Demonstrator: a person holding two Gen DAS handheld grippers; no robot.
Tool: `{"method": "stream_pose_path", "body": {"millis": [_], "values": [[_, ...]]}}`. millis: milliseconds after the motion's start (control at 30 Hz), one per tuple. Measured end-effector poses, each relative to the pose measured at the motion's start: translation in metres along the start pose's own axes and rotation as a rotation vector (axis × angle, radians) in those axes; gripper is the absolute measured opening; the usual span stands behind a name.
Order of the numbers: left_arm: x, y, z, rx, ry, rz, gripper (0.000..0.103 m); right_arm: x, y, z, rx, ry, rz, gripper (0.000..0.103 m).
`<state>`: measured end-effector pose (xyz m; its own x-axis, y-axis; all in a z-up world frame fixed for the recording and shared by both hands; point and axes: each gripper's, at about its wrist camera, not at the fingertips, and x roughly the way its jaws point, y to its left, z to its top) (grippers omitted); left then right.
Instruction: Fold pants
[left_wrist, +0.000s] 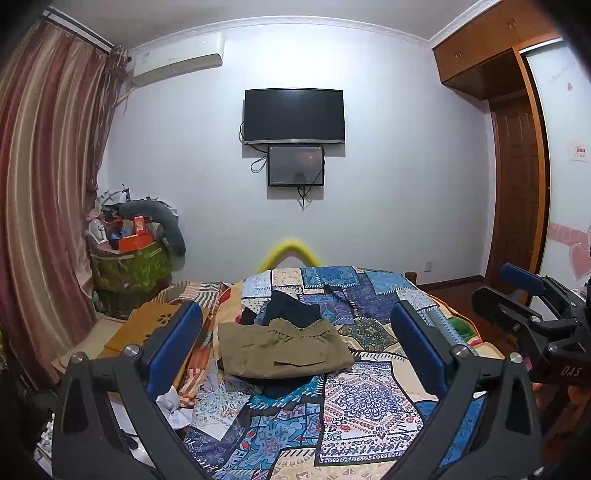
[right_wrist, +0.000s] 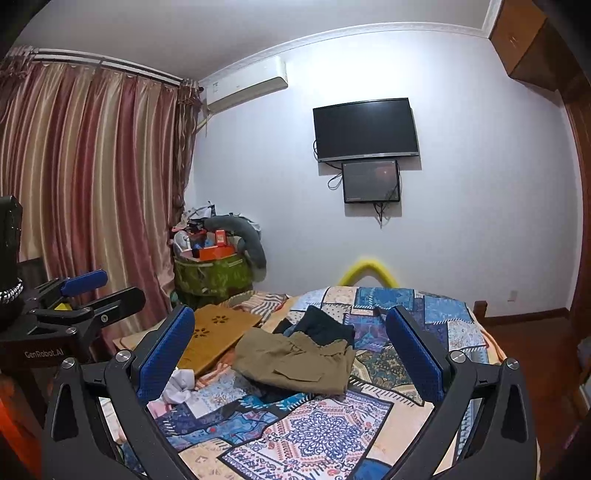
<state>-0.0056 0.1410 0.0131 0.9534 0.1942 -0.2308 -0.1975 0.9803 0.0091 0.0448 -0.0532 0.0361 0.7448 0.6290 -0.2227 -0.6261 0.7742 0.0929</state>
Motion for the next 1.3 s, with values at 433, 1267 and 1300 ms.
{"method": "stream_pose_path", "body": {"millis": [433,1267,1300], "values": [[0.003,-0.003,0.002,0.0,0.004,-0.016,0.103,-0.001,-0.002,0.001,0.004,0.0,-0.004,0.103],[0.01,-0.002,0.0,-0.004,0.031,-0.064,0.103,-0.002,-0.003,0.003,0.008,0.0,-0.02,0.103],[0.011,-0.002,-0.001,-0.004,0.032,-0.066,0.103,-0.002,-0.003,0.003,0.009,0.001,-0.021,0.103]]}}
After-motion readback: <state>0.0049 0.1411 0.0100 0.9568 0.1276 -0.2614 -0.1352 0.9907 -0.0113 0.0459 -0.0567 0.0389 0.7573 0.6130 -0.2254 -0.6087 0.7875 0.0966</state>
